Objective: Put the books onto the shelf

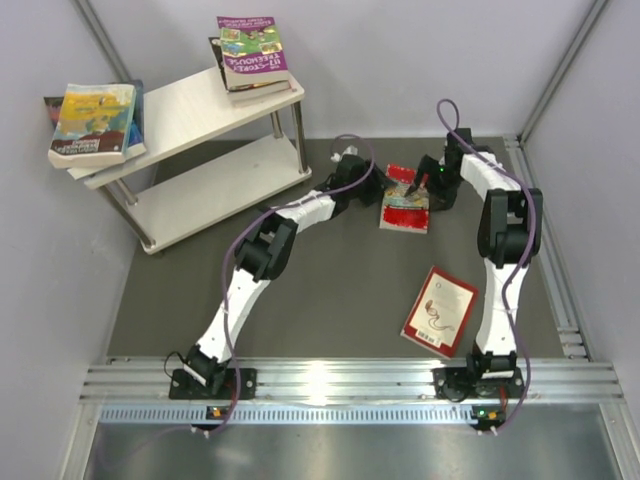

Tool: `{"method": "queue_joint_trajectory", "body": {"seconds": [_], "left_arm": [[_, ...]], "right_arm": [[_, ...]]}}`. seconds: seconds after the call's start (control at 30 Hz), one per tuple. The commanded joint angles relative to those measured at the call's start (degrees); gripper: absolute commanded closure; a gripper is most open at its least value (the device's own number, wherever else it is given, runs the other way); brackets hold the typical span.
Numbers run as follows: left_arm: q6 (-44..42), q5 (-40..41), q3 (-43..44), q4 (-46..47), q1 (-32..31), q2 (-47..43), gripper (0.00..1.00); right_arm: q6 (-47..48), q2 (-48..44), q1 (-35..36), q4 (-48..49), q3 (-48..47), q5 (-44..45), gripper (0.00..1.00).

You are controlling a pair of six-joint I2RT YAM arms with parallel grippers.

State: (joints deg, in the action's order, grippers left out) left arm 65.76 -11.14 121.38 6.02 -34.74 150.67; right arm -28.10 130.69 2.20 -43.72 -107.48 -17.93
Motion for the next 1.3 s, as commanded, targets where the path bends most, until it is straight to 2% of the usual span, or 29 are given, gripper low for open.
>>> {"method": "queue_joint_trajectory", "body": {"seconds": [0.0, 0.1, 0.13, 0.2, 0.23, 0.27, 0.33, 0.37, 0.5, 0.57, 0.73, 0.8, 0.87, 0.97, 1.03, 1.1, 1.27], "left_arm": [[2.2, -9.8, -13.8, 0.0, -4.3, -7.6, 0.49], [2.1, -11.6, -21.7, 3.3, -4.3, -11.3, 0.64], [2.2, -13.9, -22.8, 3.4, -4.6, -12.6, 0.69], [1.3, -15.9, -24.8, 3.4, -5.2, -13.5, 0.74], [0.9, -17.0, -25.4, 3.4, -5.8, -14.5, 0.77], [0.5, -17.9, -26.2, 3.4, -6.0, -15.2, 0.89], [0.7, -18.5, -29.6, 5.7, -6.5, -17.9, 1.0], [1.3, -19.0, -31.3, 7.8, -6.5, -19.0, 1.0], [0.3, -19.1, -38.2, 7.3, -6.6, -27.1, 1.0], [-1.4, -17.3, -41.1, 4.3, -6.6, -30.5, 1.0], [1.4, -11.0, -53.5, 7.5, -5.7, -45.2, 1.0], [4.4, -9.4, -62.2, 13.8, -5.0, -49.8, 1.0], [5.1, -7.0, -69.1, 14.9, -2.8, -56.3, 1.0], [4.8, -5.8, -76.9, 15.2, 2.6, -64.0, 1.0], [4.6, -7.4, -81.0, 16.6, 8.4, -68.7, 1.0], [4.0, -8.4, -83.0, 18.2, 13.9, -72.8, 1.0], [2.2, -9.3, -85.1, 22.1, 20.7, -78.2, 1.0]], "right_arm": [[-1.5, 0.5, 5.5, 1.8, 7.5, -5.4, 0.2], [-3.2, -2.9, 5.8, 3.7, 11.8, -5.8, 0.39], [-3.6, -3.5, 5.7, 5.0, 14.1, -6.1, 0.42], [-4.9, -5.6, 5.8, 5.9, 16.2, -7.3, 0.48], [-5.1, -6.3, 5.9, 6.3, 17.8, -7.6, 0.5], [-5.3, -7.1, 6.2, 6.5, 18.5, -7.8, 0.5], [-5.3, -9.9, 6.4, 6.5, 20.9, -7.9, 0.49], [-5.1, -11.1, 6.5, 6.5, 21.9, -7.7, 0.46], [-4.4, -20.4, 6.5, 5.2, 27.9, -6.3, 0.07], [-5.0, -25.9, 6.5, 5.4, 30.4, -5.9, 0.0], [-7.2, -33.1, 7.4, 6.0, 37.5, -8.3, 0.0], [-7.8, -36.4, 7.8, 6.2, 39.9, -8.2, 0.0], [-8.0, -38.4, 7.9, 6.0, 41.3, -8.3, 0.0], [-7.4, -44.4, 7.9, 4.3, 44.1, -8.3, 0.0], [-7.1, -46.7, 8.0, 2.9, 45.3, -8.5, 0.0], [-7.0, -50.4, 7.9, 2.2, 47.3, -8.8, 0.0], [-5.9, -57.5, 7.9, -0.7, 51.6, -8.4, 0.0]]}}
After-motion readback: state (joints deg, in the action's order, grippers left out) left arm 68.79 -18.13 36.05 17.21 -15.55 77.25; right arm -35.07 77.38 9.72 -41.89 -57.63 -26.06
